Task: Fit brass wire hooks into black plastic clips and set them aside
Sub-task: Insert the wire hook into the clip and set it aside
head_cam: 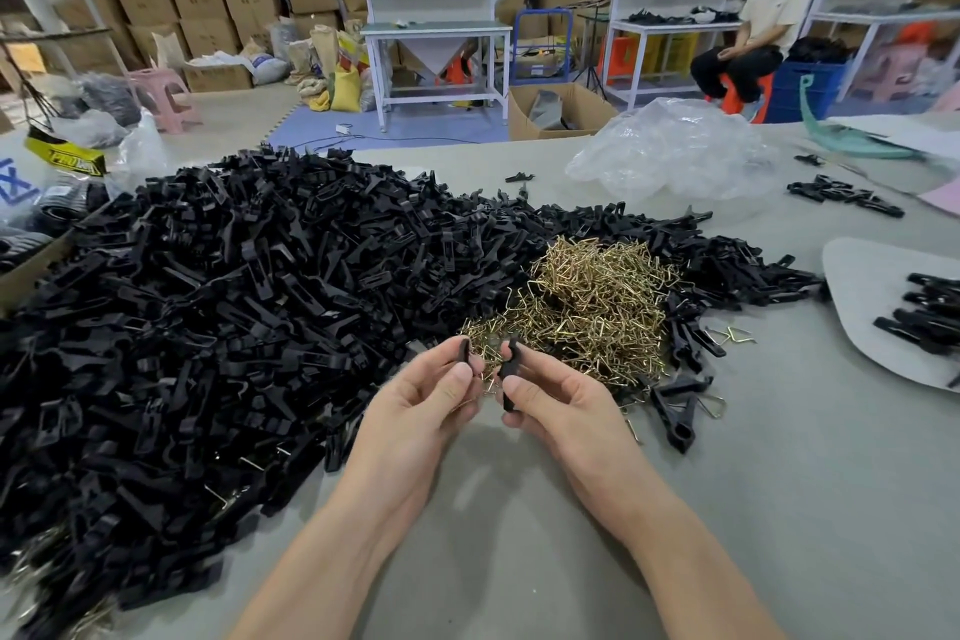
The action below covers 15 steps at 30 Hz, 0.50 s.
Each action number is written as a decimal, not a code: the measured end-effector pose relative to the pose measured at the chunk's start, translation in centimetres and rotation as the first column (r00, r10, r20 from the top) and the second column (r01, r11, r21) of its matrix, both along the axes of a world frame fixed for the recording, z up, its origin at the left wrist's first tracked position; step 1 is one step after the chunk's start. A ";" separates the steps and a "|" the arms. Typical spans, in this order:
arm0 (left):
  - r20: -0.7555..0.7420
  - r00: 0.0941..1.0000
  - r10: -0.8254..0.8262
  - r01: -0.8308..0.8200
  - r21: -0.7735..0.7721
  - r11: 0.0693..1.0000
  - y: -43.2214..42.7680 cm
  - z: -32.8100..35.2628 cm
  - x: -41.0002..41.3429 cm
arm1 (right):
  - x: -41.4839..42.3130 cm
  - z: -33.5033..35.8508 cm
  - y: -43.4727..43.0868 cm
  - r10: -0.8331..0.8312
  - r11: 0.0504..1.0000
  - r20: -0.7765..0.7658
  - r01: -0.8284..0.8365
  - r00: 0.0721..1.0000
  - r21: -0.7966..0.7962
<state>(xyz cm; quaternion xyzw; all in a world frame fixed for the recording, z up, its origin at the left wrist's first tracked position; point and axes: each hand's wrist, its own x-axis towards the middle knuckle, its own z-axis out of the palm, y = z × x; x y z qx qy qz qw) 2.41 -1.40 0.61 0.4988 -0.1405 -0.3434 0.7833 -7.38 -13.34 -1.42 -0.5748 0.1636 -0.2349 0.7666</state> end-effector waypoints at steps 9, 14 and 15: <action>-0.070 0.997 0.018 -0.023 -0.073 0.997 0.0 0.1 -0.2 | 0.2 -0.4 -0.2 -0.027 0.999 0.005 0.027 1.000 0.038; -0.011 0.998 0.059 -0.059 -0.008 0.998 -0.1 -0.2 0.0 | 0.3 -0.4 -0.3 -0.051 0.999 0.006 0.051 0.999 0.005; 0.022 0.999 0.047 -0.048 0.015 0.999 -0.2 -0.3 0.0 | 0.3 -0.4 -0.3 -0.061 0.998 0.008 0.061 0.998 -0.001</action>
